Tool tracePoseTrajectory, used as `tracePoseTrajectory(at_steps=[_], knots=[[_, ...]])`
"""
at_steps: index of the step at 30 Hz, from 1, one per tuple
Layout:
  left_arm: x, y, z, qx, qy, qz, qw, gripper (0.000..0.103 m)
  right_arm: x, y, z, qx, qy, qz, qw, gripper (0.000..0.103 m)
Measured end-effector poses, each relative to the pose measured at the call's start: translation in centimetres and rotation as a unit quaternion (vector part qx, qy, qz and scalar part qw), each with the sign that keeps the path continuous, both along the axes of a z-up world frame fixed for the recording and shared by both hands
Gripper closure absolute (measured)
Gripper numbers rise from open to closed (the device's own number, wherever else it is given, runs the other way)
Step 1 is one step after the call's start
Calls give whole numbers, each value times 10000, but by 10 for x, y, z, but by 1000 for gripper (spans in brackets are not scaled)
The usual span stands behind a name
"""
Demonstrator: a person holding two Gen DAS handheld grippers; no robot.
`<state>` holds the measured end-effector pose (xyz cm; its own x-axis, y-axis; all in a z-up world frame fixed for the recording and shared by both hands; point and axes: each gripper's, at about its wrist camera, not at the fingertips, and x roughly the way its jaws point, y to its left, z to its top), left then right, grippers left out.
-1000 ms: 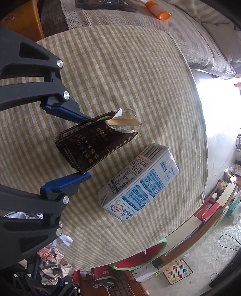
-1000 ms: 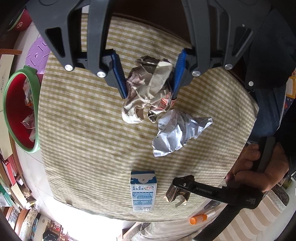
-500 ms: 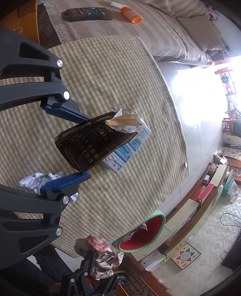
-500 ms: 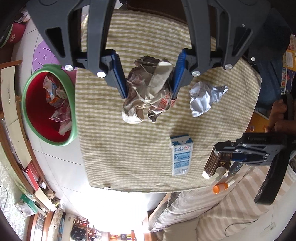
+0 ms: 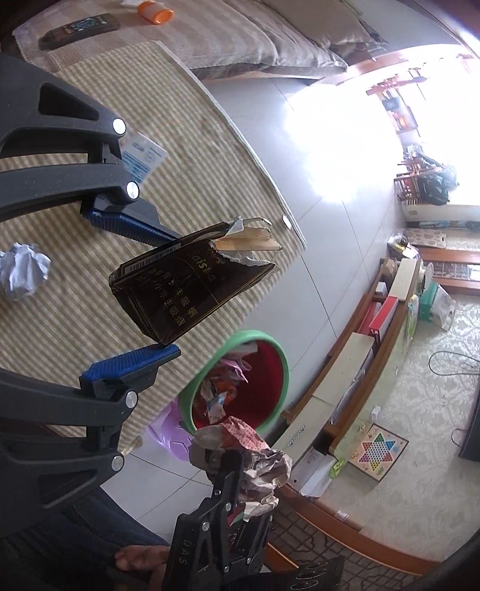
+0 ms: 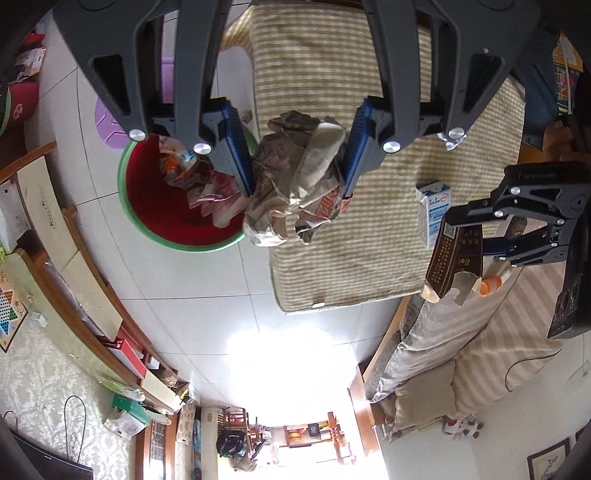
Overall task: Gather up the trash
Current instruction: 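Carry the paper wrapper and brown carton over the red bin and open both tools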
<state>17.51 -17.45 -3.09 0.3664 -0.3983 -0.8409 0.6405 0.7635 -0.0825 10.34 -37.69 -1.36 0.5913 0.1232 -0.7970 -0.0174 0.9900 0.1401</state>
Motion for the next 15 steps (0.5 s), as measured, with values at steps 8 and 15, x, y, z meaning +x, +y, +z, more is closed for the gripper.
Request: tracePoseTrajectory(at_steps=[8, 15], knots=[[2, -71, 11, -180, -88, -596, 9980, 52, 7, -57, 15, -3, -171, -446, 9989, 57], [13, -119, 7, -533, 213, -867, 9946, 51, 12, -102, 9, 103, -81, -852, 9963, 57]])
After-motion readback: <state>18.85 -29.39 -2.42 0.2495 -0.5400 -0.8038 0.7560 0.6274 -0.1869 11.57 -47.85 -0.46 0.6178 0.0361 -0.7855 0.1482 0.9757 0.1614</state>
